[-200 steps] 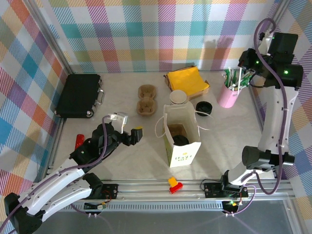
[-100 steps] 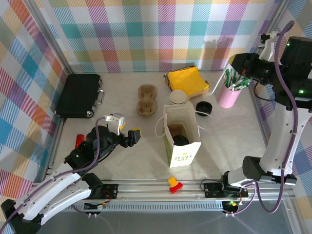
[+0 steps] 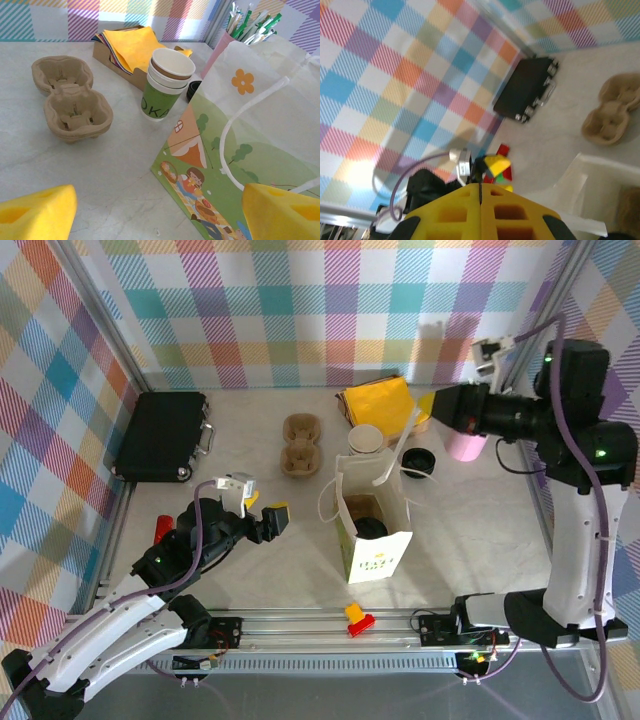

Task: Pack the takeout coffee

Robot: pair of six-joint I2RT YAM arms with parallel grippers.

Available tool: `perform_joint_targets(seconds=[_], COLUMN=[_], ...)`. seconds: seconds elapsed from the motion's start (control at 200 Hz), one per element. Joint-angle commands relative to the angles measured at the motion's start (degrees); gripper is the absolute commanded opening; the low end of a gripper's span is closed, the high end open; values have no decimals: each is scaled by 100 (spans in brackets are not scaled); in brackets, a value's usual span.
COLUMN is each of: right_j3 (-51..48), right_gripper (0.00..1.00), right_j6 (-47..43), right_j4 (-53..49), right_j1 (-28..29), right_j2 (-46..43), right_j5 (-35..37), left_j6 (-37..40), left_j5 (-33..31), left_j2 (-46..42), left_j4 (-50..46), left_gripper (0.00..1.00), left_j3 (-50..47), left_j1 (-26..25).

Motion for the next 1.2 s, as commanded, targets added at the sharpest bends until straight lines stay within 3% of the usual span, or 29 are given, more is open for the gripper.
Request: perform_joint_targets(seconds=[0.0,0.315,0.525,0.605,0.82,1.195], right_j3=[-463,-2272,-2752,-2875,-2397,-1227], right_gripper=[0,0,0,17,43,49], right_j6=[-13,-265,-445,-460,-604,-827], right_j4=[200,1177,1436,1565,1357,737], right_j1=[510,1700,2192,2251,2260,2259], right_j2=[-29,-240,-289,-356,-261,307], right_j5=[415,2110,3284,3448,3733,4125], left_j6=[-135,-201,-205,-196,-191,-179], left_j5=[115,147,166,165,163,155], left_j2=[-40,49,106,121,146,24], left_j4=[76,128,133,133,107,-168], left_gripper=[85,84,84,84,84,84], left_j3=[-74,-112,-107,-115,-92,29], left_j1=[73,72,67,67,67,68])
